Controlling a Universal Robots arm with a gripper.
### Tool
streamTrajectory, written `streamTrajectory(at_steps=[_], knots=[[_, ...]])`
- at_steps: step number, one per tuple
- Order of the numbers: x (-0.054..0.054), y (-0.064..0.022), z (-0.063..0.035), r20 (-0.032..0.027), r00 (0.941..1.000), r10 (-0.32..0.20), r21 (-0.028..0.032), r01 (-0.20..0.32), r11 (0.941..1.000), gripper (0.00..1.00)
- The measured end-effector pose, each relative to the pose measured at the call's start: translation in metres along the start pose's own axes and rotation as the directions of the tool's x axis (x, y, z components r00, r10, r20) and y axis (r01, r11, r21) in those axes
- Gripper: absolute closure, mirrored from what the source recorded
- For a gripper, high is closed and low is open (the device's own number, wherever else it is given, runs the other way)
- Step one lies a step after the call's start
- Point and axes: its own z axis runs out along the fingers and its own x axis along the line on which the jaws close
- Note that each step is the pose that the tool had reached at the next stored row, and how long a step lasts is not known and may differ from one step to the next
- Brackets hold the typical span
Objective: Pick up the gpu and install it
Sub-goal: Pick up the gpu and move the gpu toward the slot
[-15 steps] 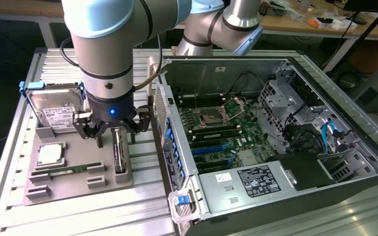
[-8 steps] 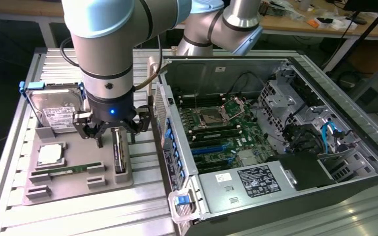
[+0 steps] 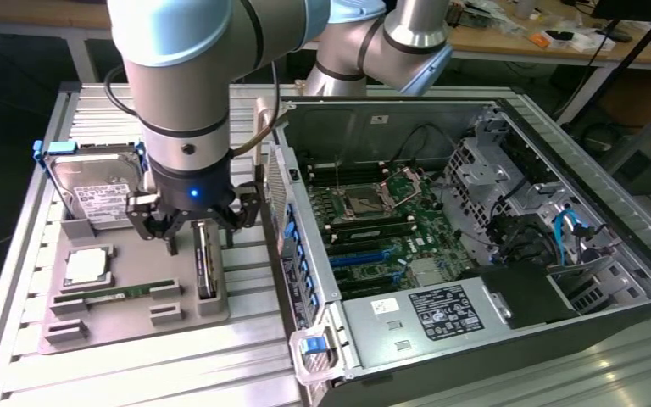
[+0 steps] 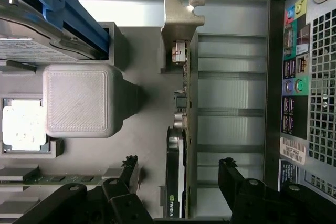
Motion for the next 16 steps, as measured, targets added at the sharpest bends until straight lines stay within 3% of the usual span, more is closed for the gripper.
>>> streamTrajectory(at_steps=[8, 13, 14, 16], knots=[[-0.0003, -0.0001, 0.0026, -0.0003, 1.0000, 0.000, 0.0005, 0.000, 1.0000, 0.29], [-0.0003, -0.0002, 0.0026, -0.0003, 1.0000, 0.000, 0.0011, 0.000, 1.0000, 0.60], [-0.0003, -0.0002, 0.0026, -0.0003, 1.0000, 0.000, 0.0013, 0.000, 1.0000, 0.60], [-0.0003, -0.0002, 0.0026, -0.0003, 1.0000, 0.000, 0.0018, 0.000, 1.0000, 0.72]])
